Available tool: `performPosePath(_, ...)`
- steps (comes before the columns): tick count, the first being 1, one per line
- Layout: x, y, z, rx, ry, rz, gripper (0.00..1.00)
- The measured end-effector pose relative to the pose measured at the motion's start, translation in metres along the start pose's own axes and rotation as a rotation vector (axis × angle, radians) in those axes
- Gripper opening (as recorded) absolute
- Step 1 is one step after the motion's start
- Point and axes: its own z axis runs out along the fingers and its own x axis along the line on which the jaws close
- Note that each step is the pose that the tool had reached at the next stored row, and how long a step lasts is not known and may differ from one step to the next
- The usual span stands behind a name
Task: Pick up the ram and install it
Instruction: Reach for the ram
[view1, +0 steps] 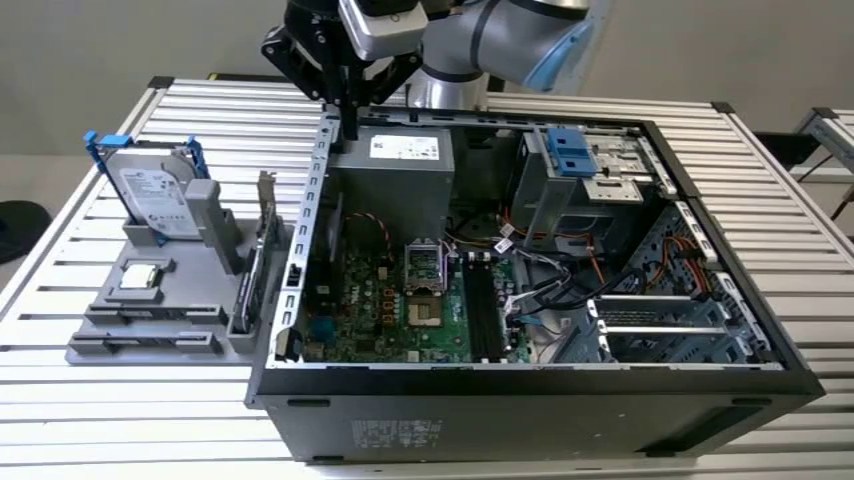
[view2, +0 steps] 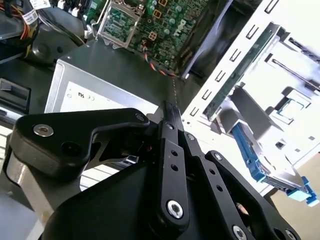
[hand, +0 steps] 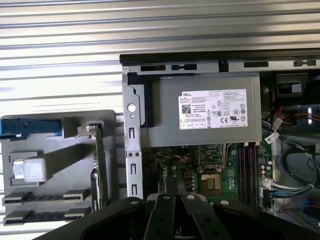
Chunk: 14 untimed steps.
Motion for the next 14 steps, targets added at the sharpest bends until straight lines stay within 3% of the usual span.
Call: performPosePath(14, 0.0238, -0.0017, -0.0005, 0.0, 0.0, 0.0, 0.0)
